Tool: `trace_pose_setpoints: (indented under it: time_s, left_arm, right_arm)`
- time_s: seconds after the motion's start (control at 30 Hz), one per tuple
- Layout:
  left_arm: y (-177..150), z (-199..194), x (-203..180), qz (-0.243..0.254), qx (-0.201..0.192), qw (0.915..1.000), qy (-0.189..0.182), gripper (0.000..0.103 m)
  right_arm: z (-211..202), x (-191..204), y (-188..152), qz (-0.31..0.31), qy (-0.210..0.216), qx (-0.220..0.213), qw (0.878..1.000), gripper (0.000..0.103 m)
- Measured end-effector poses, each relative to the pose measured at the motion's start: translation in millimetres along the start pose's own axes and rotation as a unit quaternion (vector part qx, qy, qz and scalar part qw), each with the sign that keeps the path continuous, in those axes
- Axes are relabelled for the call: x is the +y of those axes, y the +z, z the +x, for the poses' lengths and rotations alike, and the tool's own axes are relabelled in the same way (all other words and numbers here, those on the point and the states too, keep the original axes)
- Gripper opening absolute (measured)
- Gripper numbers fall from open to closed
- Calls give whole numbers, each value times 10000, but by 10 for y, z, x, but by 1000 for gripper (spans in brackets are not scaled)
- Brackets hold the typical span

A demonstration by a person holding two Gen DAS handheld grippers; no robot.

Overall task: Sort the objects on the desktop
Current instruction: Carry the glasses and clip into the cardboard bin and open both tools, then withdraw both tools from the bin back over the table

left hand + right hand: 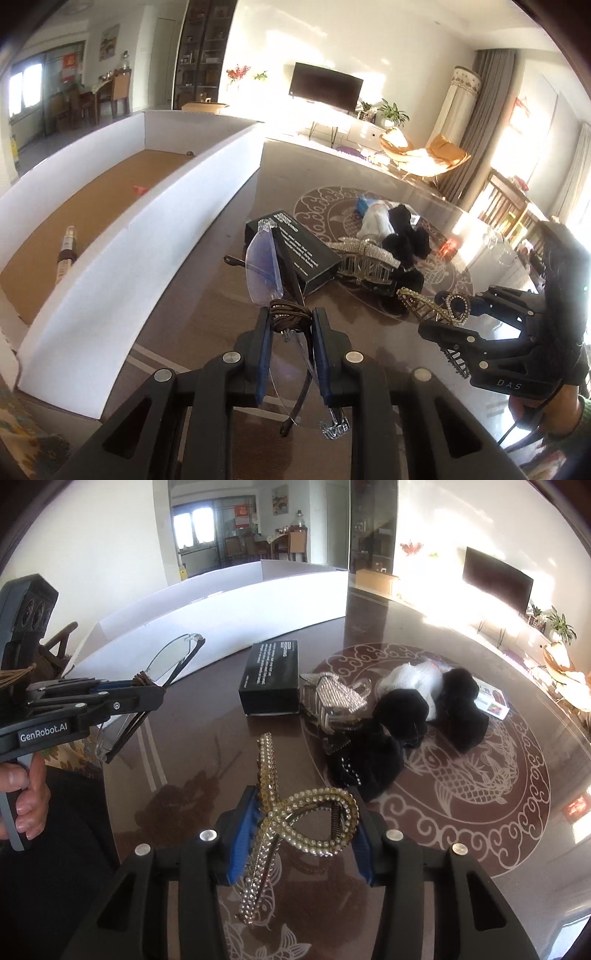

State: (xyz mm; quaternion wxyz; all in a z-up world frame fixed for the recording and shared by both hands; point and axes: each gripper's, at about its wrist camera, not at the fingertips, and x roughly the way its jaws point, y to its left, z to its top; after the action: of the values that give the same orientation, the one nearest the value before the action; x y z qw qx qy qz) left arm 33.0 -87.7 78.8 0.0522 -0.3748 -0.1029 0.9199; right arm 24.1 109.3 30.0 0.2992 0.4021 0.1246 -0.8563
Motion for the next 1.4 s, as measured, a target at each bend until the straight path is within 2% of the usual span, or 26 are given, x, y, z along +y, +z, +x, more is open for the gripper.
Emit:
trace_pose_setpoints:
  time_s: [0.13, 0.27, 0.43, 0.57, 0.67, 0.73, 0.77, 0.8, 0.83, 0.9, 0.97, 1.03, 1.07, 1.17, 1.23, 1.3, 1.4]
  left_arm:
    - [345, -326, 391, -513, -259, 9983, 12, 21]
    - [730, -548, 978, -813, -446, 9945, 494, 21]
    - [1026, -496, 1834, -1260, -102, 9856, 1124, 21]
    - [1087, -178, 2286, -1401, 487, 9771, 1525, 21]
    - [1028, 100, 2487, -1435, 980, 9701, 1697, 22]
    - [981, 253, 2582, -1498, 1306, 9622, 1862, 22]
    - [956, 292, 2616, -1534, 1393, 9590, 1934, 26]
    - [902, 294, 2614, -1551, 1394, 9572, 2004, 32]
    - [883, 272, 2583, -1482, 1294, 9590, 2039, 32]
    - [854, 176, 2469, -1360, 1079, 9595, 2220, 47]
    - [855, 53, 2251, -1267, 736, 9607, 2357, 51]
    - [841, -119, 1991, -1162, 416, 9675, 2206, 51]
    - [850, -196, 1835, -1079, 299, 9724, 2048, 51]
    - [790, -400, 1271, -705, 64, 9871, 1439, 55]
    - [670, -432, 803, -406, 19, 9957, 826, 67]
    - [486, -398, 333, -113, -1, 9993, 348, 90]
    - [180, -145, -239, 215, 238, 9994, -91, 94]
  right_arm:
    - [-26, 113, 444, -233, 169, -231, 9993, 47]
    - [2, 378, 1127, -457, 469, -570, 9962, 47]
    - [311, 980, 1963, -452, 1158, -793, 9891, 47]
    - [941, 1542, 2304, -616, 1491, -378, 9862, 47]
    - [1459, 1829, 2343, -788, 1438, 151, 9863, 47]
    - [1749, 1907, 2303, -786, 1408, 481, 9857, 48]
    - [1871, 1930, 2290, -776, 1395, 650, 9850, 49]
    - [1970, 1933, 2277, -743, 1369, 802, 9845, 56]
    - [1998, 1942, 2276, -769, 1363, 788, 9845, 71]
    - [1941, 1914, 2283, -731, 1535, 675, 9831, 87]
    - [1763, 1864, 2287, -680, 1558, 474, 9843, 89]
    - [1548, 1793, 2251, -672, 1541, 248, 9855, 89]
    - [1407, 1709, 2202, -635, 1507, 93, 9865, 90]
    - [930, 1304, 1928, -413, 1275, -492, 9898, 100]
    - [616, 988, 1677, -169, 981, -899, 9910, 103]
    - [320, 640, 1301, 66, 567, -1180, 9914, 103]
    - [22, 151, 664, 478, -230, -1125, 9922, 103]
